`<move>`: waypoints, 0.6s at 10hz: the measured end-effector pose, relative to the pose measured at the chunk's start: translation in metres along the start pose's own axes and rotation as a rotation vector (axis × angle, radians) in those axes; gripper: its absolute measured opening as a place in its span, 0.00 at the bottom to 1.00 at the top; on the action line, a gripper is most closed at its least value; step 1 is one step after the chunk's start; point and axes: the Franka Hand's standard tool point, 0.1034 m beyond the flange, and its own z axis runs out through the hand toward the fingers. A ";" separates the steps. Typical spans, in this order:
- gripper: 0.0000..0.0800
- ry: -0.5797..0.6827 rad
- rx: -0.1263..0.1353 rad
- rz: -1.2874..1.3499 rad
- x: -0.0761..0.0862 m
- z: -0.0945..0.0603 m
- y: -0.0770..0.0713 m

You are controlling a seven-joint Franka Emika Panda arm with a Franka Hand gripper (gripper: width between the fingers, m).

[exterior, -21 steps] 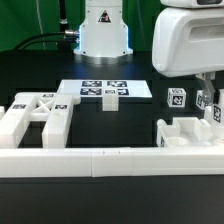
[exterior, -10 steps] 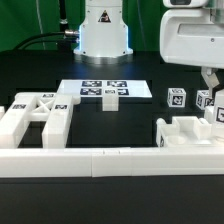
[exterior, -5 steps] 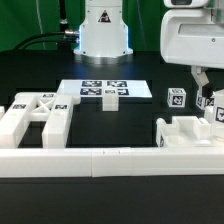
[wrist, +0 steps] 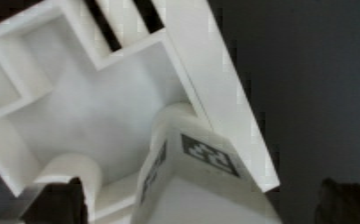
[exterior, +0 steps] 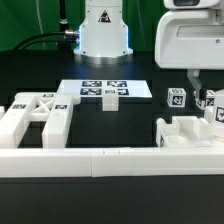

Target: Assemble chair

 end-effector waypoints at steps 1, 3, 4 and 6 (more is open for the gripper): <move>0.81 0.003 -0.007 -0.089 0.000 -0.001 0.000; 0.81 0.006 -0.026 -0.266 -0.001 -0.001 -0.002; 0.81 0.007 -0.034 -0.358 0.000 -0.001 -0.001; 0.81 0.008 -0.065 -0.579 0.001 -0.001 0.001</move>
Offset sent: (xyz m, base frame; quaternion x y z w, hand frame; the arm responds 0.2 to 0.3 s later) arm 0.0002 -0.0047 0.0034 -0.0484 0.0068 -0.2693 0.9618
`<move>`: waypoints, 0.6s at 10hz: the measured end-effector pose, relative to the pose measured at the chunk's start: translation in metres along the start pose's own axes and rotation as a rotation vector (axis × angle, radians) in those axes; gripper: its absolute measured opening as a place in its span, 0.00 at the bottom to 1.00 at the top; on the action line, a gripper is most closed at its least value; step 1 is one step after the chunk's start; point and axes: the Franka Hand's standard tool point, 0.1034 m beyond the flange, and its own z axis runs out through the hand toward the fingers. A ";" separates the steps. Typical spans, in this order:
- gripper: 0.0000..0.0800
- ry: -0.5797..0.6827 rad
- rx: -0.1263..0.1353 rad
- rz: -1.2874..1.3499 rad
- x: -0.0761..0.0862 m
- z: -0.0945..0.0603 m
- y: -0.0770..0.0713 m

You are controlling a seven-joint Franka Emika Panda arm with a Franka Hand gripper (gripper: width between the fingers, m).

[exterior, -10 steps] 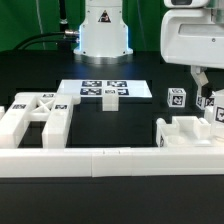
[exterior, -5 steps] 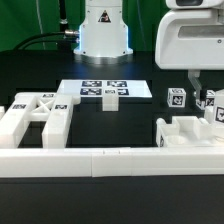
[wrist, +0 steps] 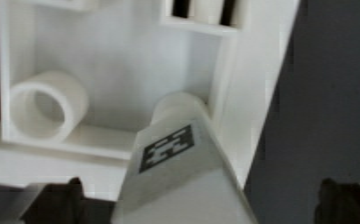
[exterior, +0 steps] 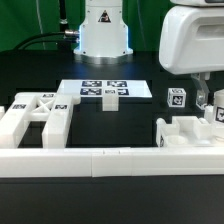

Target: Assemble chair

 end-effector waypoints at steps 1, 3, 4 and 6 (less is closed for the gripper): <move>0.81 -0.001 -0.005 -0.080 0.000 0.000 0.001; 0.81 -0.002 -0.005 -0.218 -0.001 0.001 0.004; 0.78 -0.002 -0.005 -0.216 -0.001 0.001 0.004; 0.61 -0.001 -0.003 -0.201 -0.001 0.001 0.003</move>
Offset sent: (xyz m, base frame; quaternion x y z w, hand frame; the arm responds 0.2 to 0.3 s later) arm 0.0000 0.0000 0.0000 0.0000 0.0000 -0.0650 0.9979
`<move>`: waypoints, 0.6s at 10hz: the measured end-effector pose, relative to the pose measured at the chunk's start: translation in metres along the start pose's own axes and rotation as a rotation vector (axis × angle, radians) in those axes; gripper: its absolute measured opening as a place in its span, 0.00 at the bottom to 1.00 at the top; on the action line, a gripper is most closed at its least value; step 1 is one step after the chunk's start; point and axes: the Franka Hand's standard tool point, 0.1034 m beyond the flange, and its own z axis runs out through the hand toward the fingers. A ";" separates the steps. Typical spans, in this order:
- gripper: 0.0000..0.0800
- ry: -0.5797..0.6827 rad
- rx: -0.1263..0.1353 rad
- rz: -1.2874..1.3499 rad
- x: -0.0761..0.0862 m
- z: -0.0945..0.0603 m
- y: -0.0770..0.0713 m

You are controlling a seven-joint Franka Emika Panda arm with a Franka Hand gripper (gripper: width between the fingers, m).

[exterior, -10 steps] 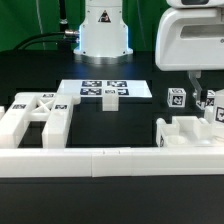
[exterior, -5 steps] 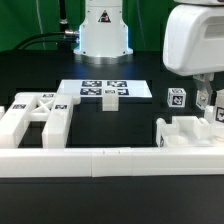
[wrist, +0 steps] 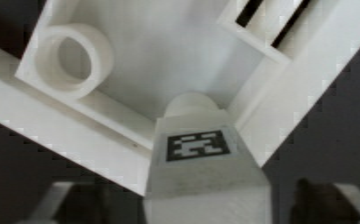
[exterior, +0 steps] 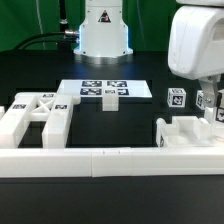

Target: Assemble chair

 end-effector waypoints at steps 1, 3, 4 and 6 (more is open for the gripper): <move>0.42 0.000 0.000 0.017 0.000 0.000 0.000; 0.36 0.002 0.006 0.071 0.000 0.000 0.000; 0.36 0.004 0.014 0.179 0.000 0.000 0.000; 0.36 0.006 0.025 0.396 0.000 0.001 -0.001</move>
Offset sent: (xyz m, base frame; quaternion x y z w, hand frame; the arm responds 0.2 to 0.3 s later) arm 0.0006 0.0004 -0.0035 0.0351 -0.0033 0.2485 0.9680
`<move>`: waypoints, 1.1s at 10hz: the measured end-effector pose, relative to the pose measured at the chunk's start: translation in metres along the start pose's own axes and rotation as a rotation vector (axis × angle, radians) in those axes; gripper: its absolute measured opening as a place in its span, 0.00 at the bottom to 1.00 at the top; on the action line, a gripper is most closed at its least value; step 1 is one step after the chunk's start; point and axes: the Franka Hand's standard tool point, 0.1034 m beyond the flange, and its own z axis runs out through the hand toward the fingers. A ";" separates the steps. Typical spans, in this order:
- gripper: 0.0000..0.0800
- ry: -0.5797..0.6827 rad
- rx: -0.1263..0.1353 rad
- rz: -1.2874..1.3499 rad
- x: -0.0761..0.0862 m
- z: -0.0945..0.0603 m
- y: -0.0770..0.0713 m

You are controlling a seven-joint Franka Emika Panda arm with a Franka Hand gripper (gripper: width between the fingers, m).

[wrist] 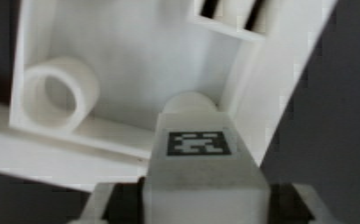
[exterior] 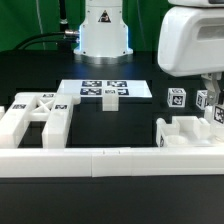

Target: Assemble chair

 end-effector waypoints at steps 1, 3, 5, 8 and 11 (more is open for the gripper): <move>0.36 0.004 0.003 0.117 0.000 0.000 -0.001; 0.36 0.024 0.009 0.356 0.000 0.001 -0.002; 0.36 0.026 0.014 0.564 0.000 0.001 -0.003; 0.41 0.024 0.023 0.722 0.000 0.001 -0.004; 0.78 0.016 0.025 0.678 0.000 0.002 -0.005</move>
Offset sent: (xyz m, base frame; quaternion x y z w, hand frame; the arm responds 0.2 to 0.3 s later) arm -0.0094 0.0047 -0.0107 0.0155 0.0031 0.3018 0.9532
